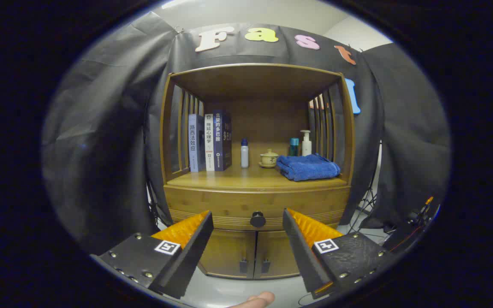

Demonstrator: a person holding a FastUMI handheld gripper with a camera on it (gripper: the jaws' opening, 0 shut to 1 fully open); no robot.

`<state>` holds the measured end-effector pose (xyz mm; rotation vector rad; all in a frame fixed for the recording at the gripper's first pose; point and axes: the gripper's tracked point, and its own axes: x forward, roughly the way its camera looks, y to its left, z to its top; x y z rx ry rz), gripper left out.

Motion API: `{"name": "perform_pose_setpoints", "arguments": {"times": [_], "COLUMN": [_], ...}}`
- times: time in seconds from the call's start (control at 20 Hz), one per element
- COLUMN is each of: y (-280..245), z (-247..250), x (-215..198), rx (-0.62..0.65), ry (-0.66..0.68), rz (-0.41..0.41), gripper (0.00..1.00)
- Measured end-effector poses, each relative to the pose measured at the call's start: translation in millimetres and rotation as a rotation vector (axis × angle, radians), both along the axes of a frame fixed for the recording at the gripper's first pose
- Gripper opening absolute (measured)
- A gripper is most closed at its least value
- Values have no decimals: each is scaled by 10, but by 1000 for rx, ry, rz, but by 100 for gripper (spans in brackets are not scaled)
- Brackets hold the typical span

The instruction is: Pull open the drawer, take out the items inside it, and place them on the countertop above the cabinet.

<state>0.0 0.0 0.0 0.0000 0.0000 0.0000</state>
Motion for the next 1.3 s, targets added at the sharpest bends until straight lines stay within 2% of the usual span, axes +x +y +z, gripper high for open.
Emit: {"name": "perform_pose_setpoints", "arguments": {"times": [0.85,1.15,1.3], "y": [-25,-36,-160], "z": [-93,-241,-398], "x": [104,596,903], "rx": [-3,-18,-25], "ry": [-3,-22,-22], "rz": [-9,-21,-59], "gripper": [98,98,98]}}
